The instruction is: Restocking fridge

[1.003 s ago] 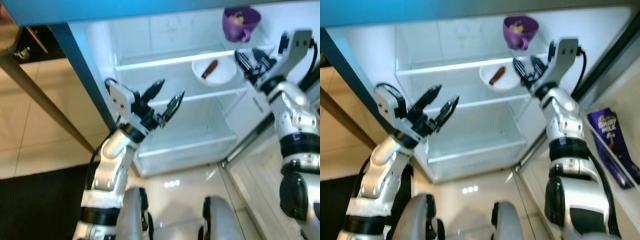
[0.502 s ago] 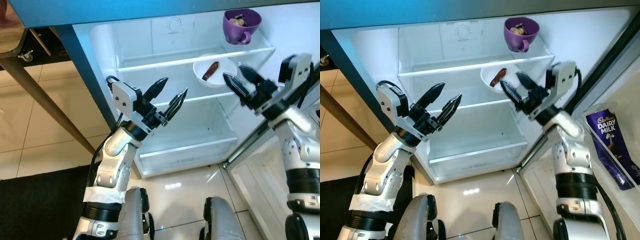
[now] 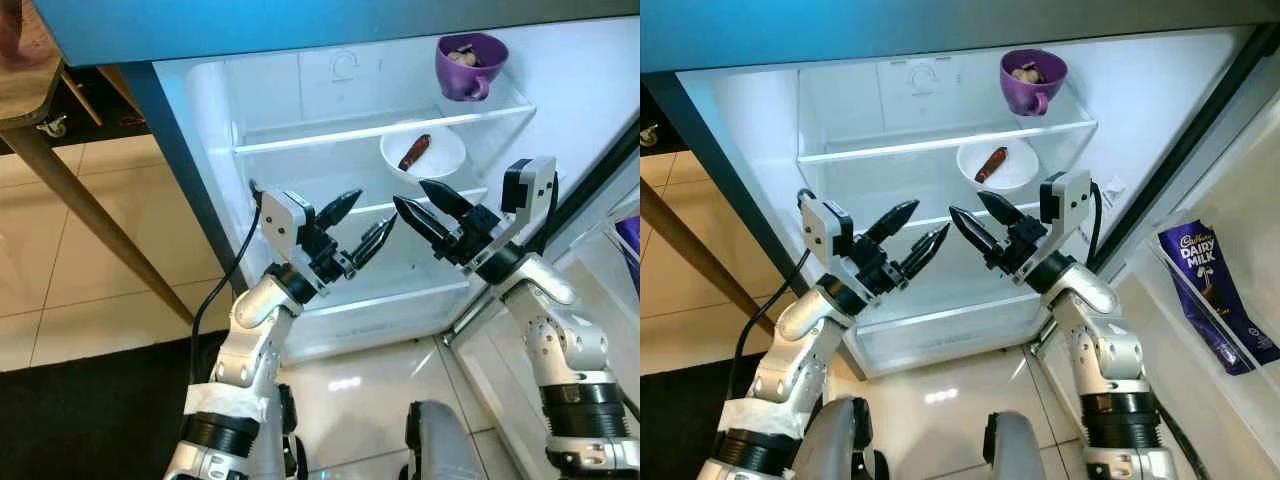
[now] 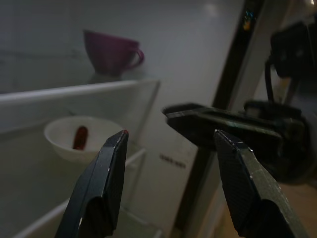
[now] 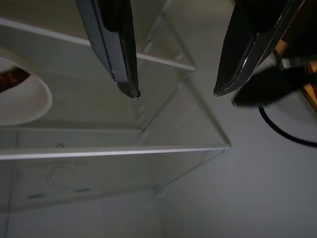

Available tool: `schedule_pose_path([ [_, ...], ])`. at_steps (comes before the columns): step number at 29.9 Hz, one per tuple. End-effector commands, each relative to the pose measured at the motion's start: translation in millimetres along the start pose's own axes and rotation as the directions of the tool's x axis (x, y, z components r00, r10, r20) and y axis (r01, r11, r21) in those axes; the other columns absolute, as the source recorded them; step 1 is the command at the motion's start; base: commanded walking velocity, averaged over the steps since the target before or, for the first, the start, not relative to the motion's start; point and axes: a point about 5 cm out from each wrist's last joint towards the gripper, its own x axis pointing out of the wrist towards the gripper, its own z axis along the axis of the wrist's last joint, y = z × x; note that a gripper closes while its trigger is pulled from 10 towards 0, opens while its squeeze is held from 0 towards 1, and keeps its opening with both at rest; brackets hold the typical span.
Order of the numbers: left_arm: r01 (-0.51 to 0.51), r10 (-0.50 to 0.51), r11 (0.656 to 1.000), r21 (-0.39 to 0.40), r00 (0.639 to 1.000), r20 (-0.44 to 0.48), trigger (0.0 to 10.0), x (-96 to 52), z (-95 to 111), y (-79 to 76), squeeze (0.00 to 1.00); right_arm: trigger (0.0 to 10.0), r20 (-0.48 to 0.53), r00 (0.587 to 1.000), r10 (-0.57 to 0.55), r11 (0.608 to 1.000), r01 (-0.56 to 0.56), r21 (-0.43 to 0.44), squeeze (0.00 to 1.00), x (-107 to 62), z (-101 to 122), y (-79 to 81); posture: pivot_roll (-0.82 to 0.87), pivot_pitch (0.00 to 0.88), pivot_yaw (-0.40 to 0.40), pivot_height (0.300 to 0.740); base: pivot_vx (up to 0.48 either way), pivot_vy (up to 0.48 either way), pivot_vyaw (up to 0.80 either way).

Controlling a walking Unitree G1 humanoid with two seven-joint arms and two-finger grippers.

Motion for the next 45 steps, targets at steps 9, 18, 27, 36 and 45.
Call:
schedule_pose_path([
  [9, -0.183, 0.176, 0.983, -0.027, 0.970, -0.165, 10.0, -24.2, -58, -3.3, 0.00, 10.0, -0.096, 0.964, -0.248, 0.954, 0.260, 0.148, 0.00, -15.3, -52, -7.8, -0.01, 0.118, -0.001, 0.606, 0.000, 0.000, 0.00],
  [18, -0.304, 0.263, 0.947, -0.101, 0.918, -0.298, 10.0, -53.5, -94, -2.5, 0.00, 10.0, -0.161, 0.938, -0.306, 0.932, 0.330, 0.148, 0.00, -28.8, -74, -18.9, -0.01, 0.100, -0.001, 0.651, 0.000, 0.000, 0.00],
  [27, -0.298, 0.235, 0.948, -0.112, 0.893, -0.383, 10.0, -69.8, -113, -11.5, 0.00, 10.0, -0.183, 0.929, -0.322, 0.925, 0.349, 0.146, 0.00, -33.5, -83, -18.8, -0.01, 0.095, 0.006, 0.686, 0.000, 0.000, 0.00],
  [36, -0.176, 0.066, 0.967, -0.186, 0.874, -0.482, 10.0, -83.2, -134, -34.8, 0.00, 10.0, -0.277, 0.891, -0.361, 0.904, 0.407, 0.130, 0.00, -42.5, -107, -21.6, -0.01, 0.088, 0.007, 0.694, 0.000, 0.000, 0.00],
  [45, -0.242, 0.096, 0.956, -0.167, 0.794, -0.600, 10.0, -112.9, -149, -34.2, 0.00, 10.0, -0.464, 0.823, -0.328, 0.907, 0.411, 0.087, 0.00, -77.8, -151, -14.1, -0.01, 0.084, 0.008, 0.714, 0.000, 0.000, 0.00],
])
